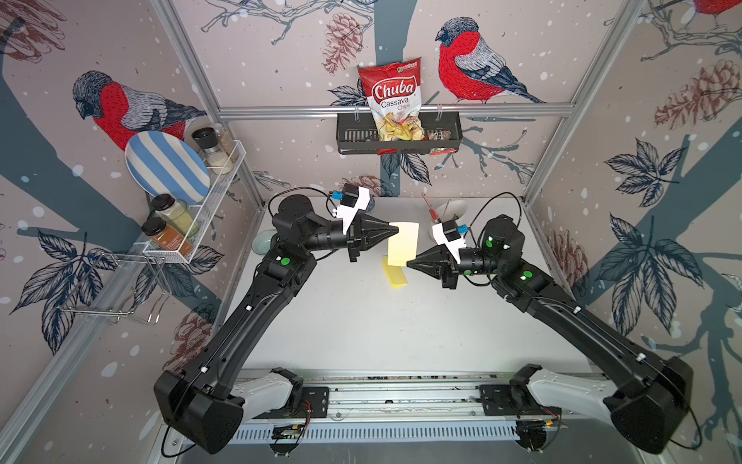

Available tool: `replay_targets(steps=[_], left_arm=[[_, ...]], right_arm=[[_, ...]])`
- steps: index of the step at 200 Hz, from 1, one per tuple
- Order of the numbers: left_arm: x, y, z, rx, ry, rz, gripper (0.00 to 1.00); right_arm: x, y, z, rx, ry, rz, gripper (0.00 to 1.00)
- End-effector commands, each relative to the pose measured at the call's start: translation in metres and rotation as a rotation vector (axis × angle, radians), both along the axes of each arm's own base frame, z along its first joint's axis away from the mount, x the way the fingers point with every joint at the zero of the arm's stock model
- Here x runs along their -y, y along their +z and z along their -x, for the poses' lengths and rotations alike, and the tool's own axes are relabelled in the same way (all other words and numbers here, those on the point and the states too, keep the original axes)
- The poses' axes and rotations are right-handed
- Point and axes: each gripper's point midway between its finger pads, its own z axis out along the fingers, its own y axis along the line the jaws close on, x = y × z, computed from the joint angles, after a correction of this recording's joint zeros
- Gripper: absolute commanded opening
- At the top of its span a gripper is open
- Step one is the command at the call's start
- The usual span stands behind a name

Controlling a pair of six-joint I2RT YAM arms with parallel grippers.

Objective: Fold the square paper along the opposite sides
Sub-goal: Smooth out the paper.

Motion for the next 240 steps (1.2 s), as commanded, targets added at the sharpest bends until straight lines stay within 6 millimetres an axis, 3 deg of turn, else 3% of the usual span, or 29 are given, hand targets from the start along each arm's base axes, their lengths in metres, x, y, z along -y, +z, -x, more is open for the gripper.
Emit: replay_targets(steps=[1, 16, 22, 29, 34, 40, 81, 94, 105, 137, 149, 158, 162, 168, 229, 240], left_arm=[[-0.001, 0.008, 0.003, 0.034, 0.002, 0.011, 0.0], [-0.002, 0.008, 0.003, 0.034, 0.002, 0.012, 0.0], [-0.002, 0.008, 0.003, 0.035, 0.003, 0.012, 0.0], [-0.002, 0.009, 0.004, 0.037, 0.004, 0.012, 0.0], [-0.002, 0.009, 0.004, 0.036, 0.005, 0.012, 0.0], [-0.002, 0.009, 0.004, 0.036, 0.005, 0.011, 0.0], [-0.002, 0.009, 0.004, 0.037, 0.008, 0.011, 0.0], [-0.002, 0.009, 0.004, 0.035, 0.01, 0.011, 0.0], [-0.002, 0.009, 0.003, 0.035, 0.011, 0.011, 0.0], [-0.002, 0.01, 0.003, 0.038, 0.013, 0.012, 0.0], [-0.003, 0.01, 0.003, 0.038, 0.015, 0.013, 0.0], [-0.003, 0.011, 0.003, 0.038, 0.014, 0.013, 0.0], [-0.002, 0.01, 0.003, 0.038, 0.015, 0.012, 0.0], [-0.002, 0.01, 0.003, 0.037, 0.014, 0.012, 0.0], [-0.003, 0.009, 0.003, 0.038, 0.019, 0.011, 0.0], [-0.003, 0.01, 0.003, 0.039, 0.019, 0.012, 0.0]], right_arm=[[0.001, 0.004, 0.002, 0.021, 0.01, -0.016, 0.0], [0.002, 0.005, 0.002, 0.022, -0.001, -0.017, 0.0], [0.002, 0.004, 0.002, 0.023, -0.002, -0.016, 0.14], [0.002, 0.003, 0.002, 0.024, -0.001, -0.016, 0.18], [0.002, 0.003, 0.001, 0.022, -0.005, -0.016, 0.15], [0.002, 0.003, 0.001, 0.021, -0.008, -0.017, 0.0], [0.005, 0.002, 0.002, 0.017, -0.013, -0.019, 0.0], [0.005, 0.001, 0.002, 0.017, -0.018, -0.018, 0.07], [0.006, -0.001, 0.002, 0.011, -0.02, -0.015, 0.0], [0.008, -0.004, 0.005, 0.009, -0.015, -0.014, 0.0], [0.008, -0.005, 0.004, 0.012, -0.025, -0.012, 0.18], [0.009, -0.006, 0.004, 0.014, -0.025, -0.012, 0.21], [0.009, -0.006, 0.004, 0.014, -0.028, -0.012, 0.16], [0.009, -0.007, 0.003, 0.01, -0.032, -0.011, 0.0], [0.009, -0.008, 0.004, 0.005, -0.026, -0.009, 0.0], [0.009, -0.01, 0.004, 0.0, -0.025, -0.005, 0.16]])
